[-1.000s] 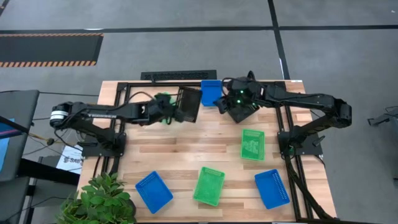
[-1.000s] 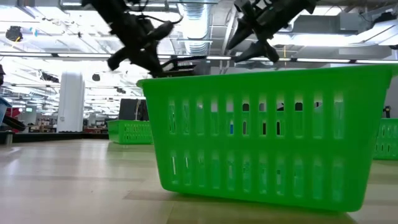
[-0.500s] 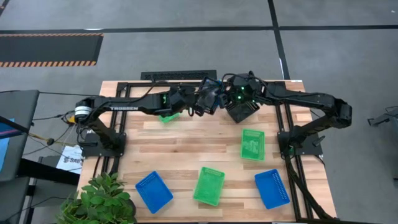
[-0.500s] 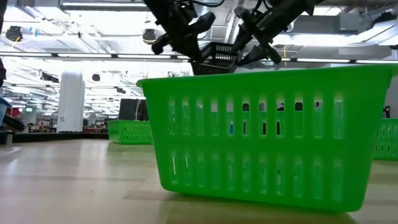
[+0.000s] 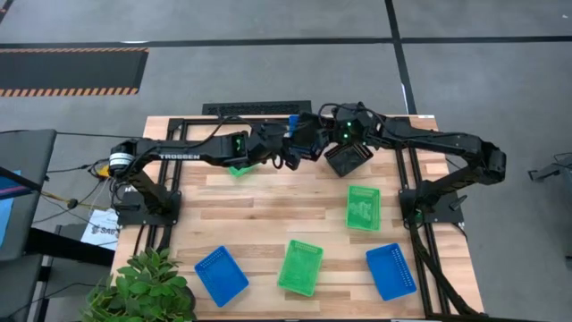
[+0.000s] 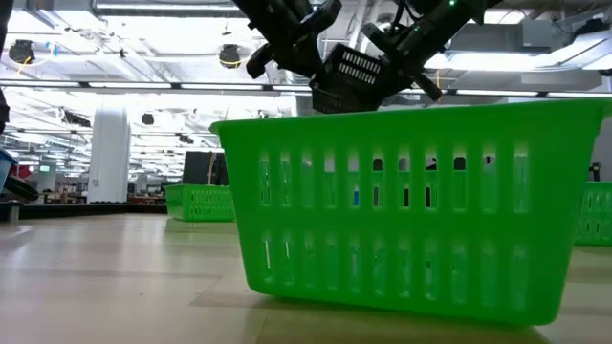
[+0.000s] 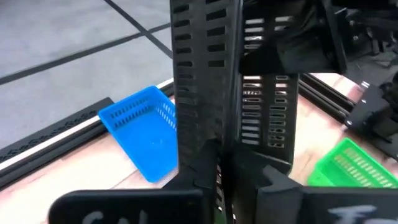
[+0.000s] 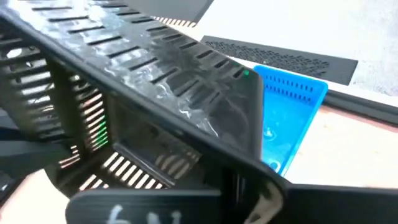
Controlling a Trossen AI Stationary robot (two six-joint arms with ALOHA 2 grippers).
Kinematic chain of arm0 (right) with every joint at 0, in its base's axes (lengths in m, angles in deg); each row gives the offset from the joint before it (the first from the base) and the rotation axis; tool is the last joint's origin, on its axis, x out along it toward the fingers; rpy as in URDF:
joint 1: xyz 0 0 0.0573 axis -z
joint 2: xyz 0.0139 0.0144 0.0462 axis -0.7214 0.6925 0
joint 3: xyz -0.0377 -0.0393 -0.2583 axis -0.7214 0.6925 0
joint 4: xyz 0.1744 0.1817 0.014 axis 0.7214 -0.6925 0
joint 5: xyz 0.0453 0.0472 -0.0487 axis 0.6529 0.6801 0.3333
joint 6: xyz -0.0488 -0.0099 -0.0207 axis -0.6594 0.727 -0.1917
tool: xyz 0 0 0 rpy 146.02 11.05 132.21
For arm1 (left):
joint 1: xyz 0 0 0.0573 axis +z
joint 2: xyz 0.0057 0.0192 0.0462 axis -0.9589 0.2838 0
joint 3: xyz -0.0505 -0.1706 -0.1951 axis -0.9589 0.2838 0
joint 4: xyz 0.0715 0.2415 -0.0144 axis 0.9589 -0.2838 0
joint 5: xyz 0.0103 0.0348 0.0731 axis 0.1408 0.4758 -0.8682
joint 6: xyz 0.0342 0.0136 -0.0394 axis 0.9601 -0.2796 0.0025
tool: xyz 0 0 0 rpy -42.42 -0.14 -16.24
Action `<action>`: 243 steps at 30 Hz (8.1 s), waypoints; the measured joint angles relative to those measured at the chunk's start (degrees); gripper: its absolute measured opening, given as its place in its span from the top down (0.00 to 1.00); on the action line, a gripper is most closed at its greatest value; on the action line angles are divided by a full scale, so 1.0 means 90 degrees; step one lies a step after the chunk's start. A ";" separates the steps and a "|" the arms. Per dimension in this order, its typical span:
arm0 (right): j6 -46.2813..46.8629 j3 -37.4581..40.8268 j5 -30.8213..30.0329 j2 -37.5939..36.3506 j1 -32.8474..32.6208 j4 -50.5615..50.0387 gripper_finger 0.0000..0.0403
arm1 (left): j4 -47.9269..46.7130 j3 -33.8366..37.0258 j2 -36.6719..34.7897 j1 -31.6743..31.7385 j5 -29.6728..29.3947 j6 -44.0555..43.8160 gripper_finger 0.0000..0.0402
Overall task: Stack baskets by color
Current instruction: Stack the left black bin on the right black bins, then stack the middle green bin on the top green bin
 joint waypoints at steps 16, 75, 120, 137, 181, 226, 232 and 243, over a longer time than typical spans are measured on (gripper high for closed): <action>0.0182 0.0098 0.0466 -0.0094 0.1646 -0.1157 1.00 | -0.0173 -0.0002 -0.0580 0.0081 0.0563 0.0296 0.30; 0.4233 0.3717 -0.0675 -0.3030 0.0562 -0.0844 0.50 | -0.0799 0.0000 -0.2052 0.0408 -0.0170 0.0564 0.32; 0.5758 0.1999 0.1174 -0.1781 -0.3410 -0.5574 0.53 | -0.3798 0.0005 -0.2108 0.0967 0.2159 0.0403 0.32; 0.6145 0.3209 0.0871 -0.1353 -0.3327 -0.4000 0.47 | -0.3795 0.0005 -0.2108 0.0967 0.2113 0.0403 0.32; -0.1397 -0.3865 0.1780 0.3754 0.0081 -0.1542 0.96 | -0.4709 -0.0005 -0.3678 0.1035 0.1112 -0.1349 0.32; -0.2695 -0.7815 0.1700 0.7123 0.0055 -0.3238 0.87 | -0.4769 0.0000 -0.3900 0.1035 0.0662 -0.1484 0.32; -0.2695 -0.7815 0.1929 0.7123 0.0125 -0.3344 0.74 | -0.4769 0.0000 -0.3900 0.1035 0.0656 -0.1484 0.32; -0.2730 -0.7842 0.1944 0.6735 0.0237 -0.3766 0.49 | -0.4771 0.0000 -0.3898 0.1035 0.0621 -0.1493 0.32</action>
